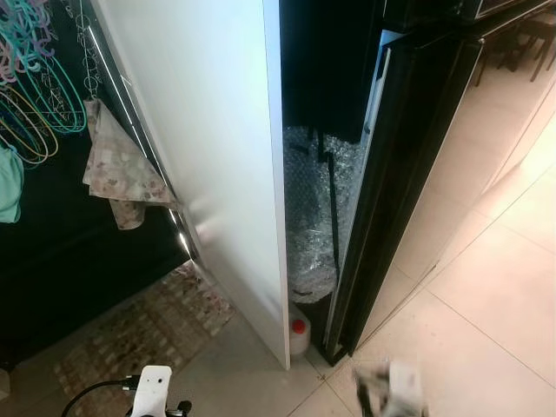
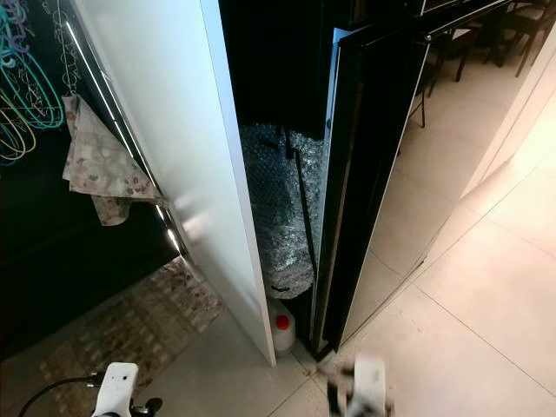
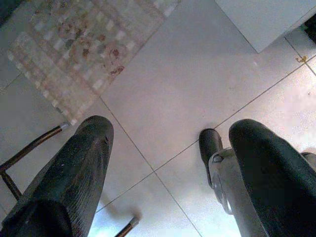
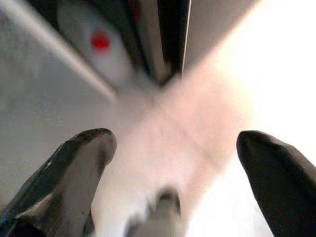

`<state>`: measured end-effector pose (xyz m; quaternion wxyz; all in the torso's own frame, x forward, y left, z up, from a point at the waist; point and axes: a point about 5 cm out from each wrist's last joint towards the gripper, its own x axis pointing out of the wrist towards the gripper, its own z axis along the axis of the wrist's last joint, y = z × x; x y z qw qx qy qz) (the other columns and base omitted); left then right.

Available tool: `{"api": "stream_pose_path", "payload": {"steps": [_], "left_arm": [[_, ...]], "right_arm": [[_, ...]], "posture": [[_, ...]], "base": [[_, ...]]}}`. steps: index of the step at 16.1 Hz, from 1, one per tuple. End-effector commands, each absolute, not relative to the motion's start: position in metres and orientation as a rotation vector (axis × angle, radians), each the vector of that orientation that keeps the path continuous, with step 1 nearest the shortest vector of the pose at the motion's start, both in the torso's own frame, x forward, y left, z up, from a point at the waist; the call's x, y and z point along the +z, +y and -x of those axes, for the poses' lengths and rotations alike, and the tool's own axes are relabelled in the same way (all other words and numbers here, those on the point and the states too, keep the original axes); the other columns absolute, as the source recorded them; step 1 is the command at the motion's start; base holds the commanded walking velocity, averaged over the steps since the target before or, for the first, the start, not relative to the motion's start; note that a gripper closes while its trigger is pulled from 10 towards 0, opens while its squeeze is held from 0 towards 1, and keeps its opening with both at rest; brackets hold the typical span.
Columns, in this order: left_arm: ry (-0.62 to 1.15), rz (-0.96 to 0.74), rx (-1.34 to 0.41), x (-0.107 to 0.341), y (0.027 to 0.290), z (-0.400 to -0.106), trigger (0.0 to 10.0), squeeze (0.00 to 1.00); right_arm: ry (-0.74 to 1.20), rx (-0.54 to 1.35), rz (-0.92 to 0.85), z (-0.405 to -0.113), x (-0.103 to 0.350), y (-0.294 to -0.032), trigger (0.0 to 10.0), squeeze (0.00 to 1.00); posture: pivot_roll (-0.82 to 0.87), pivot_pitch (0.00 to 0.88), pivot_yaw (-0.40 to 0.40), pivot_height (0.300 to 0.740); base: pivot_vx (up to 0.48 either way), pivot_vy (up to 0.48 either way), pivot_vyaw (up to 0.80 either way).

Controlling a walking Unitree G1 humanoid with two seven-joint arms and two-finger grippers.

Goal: Restocking fridge

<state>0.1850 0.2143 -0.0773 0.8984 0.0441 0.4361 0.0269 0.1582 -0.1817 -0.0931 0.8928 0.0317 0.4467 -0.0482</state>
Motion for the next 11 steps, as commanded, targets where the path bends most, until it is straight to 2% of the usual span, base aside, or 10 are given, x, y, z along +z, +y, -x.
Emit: {"api": "stream_pose_path", "payload": {"steps": [1, 4, 11], "left_arm": [[0.909, -0.099, 0.068, -0.078, 0.215, -0.184, 10.0, 0.00], [0.921, -0.095, 0.072, -0.079, 0.216, -0.182, 10.0, 0.00], [0.934, -0.113, 0.044, -0.081, 0.214, -0.179, 10.0, 0.00]], "right_arm": [[0.988, -0.078, -0.044, -0.148, -0.099, -0.178, 10.0, 0.00], [0.957, -0.123, -0.122, -0.151, -0.097, -0.175, 10.0, 0.00], [0.959, -0.131, -0.117, -0.158, -0.095, -0.176, 10.0, 0.00]], "posture": [[-0.04, 0.000, 0.067, 0.740], [-0.05, 0.000, 0.067, 0.740], [-0.06, 0.000, 0.071, 0.740]], "base": [[0.000, 0.000, 0.00], [0.000, 0.000, 0.00], [0.000, 0.000, 0.00]]}}
